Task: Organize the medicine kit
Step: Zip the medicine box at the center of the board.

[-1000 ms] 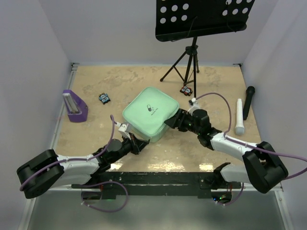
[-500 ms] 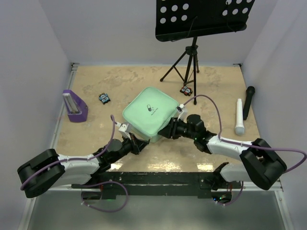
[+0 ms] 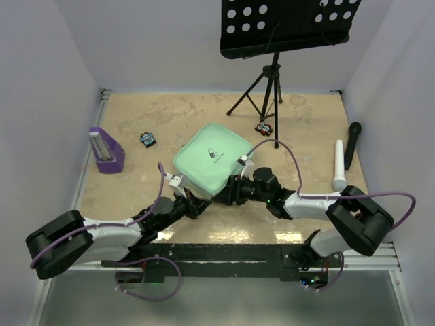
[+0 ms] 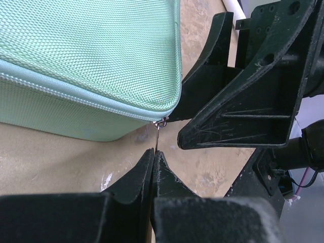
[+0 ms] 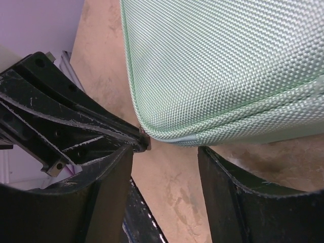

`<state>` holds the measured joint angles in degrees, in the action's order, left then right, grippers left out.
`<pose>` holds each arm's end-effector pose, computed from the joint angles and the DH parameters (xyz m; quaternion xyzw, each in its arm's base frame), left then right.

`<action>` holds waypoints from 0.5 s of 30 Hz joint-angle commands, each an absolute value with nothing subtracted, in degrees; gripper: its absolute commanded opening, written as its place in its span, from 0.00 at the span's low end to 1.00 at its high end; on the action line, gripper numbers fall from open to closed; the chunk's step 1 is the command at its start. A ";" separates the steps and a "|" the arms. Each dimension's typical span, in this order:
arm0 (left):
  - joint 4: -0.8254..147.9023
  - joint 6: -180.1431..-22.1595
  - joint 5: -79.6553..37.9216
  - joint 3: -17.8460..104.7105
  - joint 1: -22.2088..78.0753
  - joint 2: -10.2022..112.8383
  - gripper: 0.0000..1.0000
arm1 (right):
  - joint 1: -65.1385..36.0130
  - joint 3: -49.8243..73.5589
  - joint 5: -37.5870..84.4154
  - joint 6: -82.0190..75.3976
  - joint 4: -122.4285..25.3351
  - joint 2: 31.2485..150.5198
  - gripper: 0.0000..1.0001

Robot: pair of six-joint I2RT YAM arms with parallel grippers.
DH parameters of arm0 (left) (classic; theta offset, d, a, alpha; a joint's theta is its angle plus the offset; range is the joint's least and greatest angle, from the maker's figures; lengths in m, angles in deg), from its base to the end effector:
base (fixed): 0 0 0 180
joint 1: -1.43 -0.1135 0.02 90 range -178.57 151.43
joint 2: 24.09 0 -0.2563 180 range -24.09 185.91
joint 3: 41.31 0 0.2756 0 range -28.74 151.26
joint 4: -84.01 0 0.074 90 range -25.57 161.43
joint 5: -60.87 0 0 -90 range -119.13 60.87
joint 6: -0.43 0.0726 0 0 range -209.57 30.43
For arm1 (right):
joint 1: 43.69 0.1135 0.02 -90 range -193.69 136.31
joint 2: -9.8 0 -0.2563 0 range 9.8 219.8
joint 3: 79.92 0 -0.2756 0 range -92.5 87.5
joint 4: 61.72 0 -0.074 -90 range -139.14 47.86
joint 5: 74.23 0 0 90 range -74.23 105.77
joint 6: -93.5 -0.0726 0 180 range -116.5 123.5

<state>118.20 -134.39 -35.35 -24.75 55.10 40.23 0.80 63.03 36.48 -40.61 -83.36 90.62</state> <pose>0.1463 -0.1857 0.1062 0.0271 0.7848 -0.4401 0.4355 0.2029 0.2353 0.1224 -0.1030 0.8158 0.4903 0.2889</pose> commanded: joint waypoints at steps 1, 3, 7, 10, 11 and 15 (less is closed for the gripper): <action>113.97 -133.25 -36.60 -25.04 55.13 40.51 0.00 | 1.75 60.26 37.13 -44.21 -88.95 91.54 0.59; 114.06 -133.25 -36.69 -25.13 55.13 40.51 0.00 | 2.01 59.47 37.74 -45.27 -89.92 92.42 0.60; 114.15 -133.17 -36.86 -25.13 55.13 40.51 0.00 | 2.71 59.03 37.66 -47.29 -91.59 93.12 0.62; 114.50 -133.17 -36.95 -25.31 55.13 40.42 0.00 | 3.50 58.15 37.92 -48.35 -91.77 94.00 0.62; 114.59 -133.17 -36.95 -25.31 55.13 40.51 0.00 | 3.77 58.15 37.75 -48.79 -91.86 94.26 0.62; 115.03 -133.17 -36.78 -25.40 55.13 40.51 0.00 | 4.82 57.71 35.64 -49.67 -91.07 94.27 0.63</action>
